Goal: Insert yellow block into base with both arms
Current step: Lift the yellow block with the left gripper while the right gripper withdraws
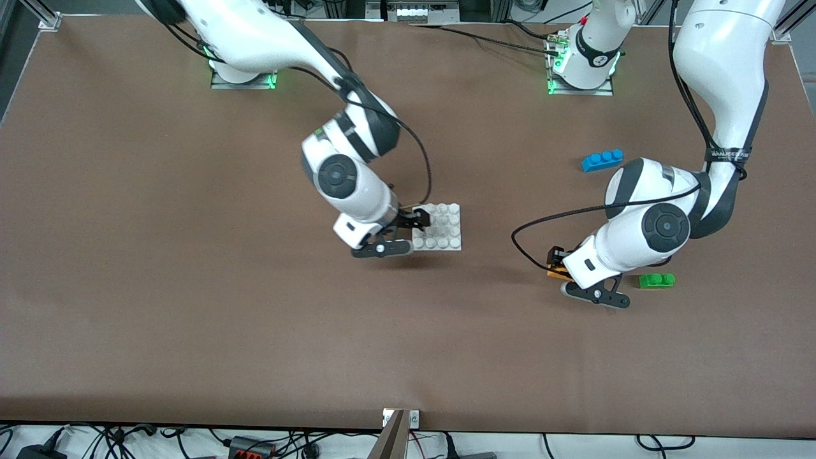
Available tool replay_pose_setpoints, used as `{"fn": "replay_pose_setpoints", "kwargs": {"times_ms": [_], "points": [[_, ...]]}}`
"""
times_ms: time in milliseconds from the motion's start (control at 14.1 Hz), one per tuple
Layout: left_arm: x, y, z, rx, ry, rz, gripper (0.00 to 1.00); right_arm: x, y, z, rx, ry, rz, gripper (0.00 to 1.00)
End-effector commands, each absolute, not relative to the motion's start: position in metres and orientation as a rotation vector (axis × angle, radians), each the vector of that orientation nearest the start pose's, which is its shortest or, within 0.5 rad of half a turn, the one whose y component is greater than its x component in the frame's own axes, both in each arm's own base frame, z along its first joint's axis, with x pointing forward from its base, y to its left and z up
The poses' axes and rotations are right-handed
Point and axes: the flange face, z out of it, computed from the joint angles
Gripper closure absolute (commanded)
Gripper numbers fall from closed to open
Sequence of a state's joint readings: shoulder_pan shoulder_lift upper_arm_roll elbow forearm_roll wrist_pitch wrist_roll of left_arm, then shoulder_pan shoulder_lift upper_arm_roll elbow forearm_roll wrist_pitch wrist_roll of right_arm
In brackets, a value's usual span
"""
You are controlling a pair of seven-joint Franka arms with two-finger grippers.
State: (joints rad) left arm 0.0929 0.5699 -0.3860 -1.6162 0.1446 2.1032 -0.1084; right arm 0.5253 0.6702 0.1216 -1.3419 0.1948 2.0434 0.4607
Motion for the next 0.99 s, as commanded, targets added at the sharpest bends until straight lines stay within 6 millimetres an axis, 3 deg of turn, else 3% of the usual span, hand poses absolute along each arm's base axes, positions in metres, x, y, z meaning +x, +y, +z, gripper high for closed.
{"fn": "replay_pose_setpoints", "kwargs": {"times_ms": [0, 212, 283, 424, 566, 636, 778, 919], "points": [[0.649, -0.188, 0.319, -3.211, 0.273, 0.112, 0.47, 0.602, 0.345, 0.404, -2.964, -0.159, 0.291, 0.0], [0.628, -0.252, 0.328, -3.246, 0.264, 0.112, 0.47, 0.611, 0.245, 0.459, -3.064, -0.273, 0.369, 0.0], [0.623, -0.268, 0.327, -3.245, 0.269, 0.113, 0.47, 0.613, 0.203, 0.479, -3.113, -0.272, 0.391, 0.0], [0.598, -0.32, 0.324, -3.231, 0.384, 0.117, 0.49, 0.601, 0.139, 0.521, -3.135, -0.431, 0.46, 0.0], [0.567, -0.375, 0.308, -3.222, 0.383, 0.154, 0.49, 0.59, 0.072, 0.563, -3.156, -0.352, 0.428, 0.0], [0.562, -0.389, 0.304, -3.234, 0.289, 0.112, 0.5, 0.582, 0.047, 0.583, -3.159, -0.283, 0.379, 0.0], [0.547, -0.414, 0.294, -3.198, 0.225, 0.007, 0.5, 0.546, 0.027, 0.587, -3.182, -0.228, 0.313, 0.0], [0.538, -0.427, 0.282, -3.191, 0.217, 0.014, 0.5, 0.511, 0.002, 0.564, -3.207, -0.188, 0.102, 0.0]]}}
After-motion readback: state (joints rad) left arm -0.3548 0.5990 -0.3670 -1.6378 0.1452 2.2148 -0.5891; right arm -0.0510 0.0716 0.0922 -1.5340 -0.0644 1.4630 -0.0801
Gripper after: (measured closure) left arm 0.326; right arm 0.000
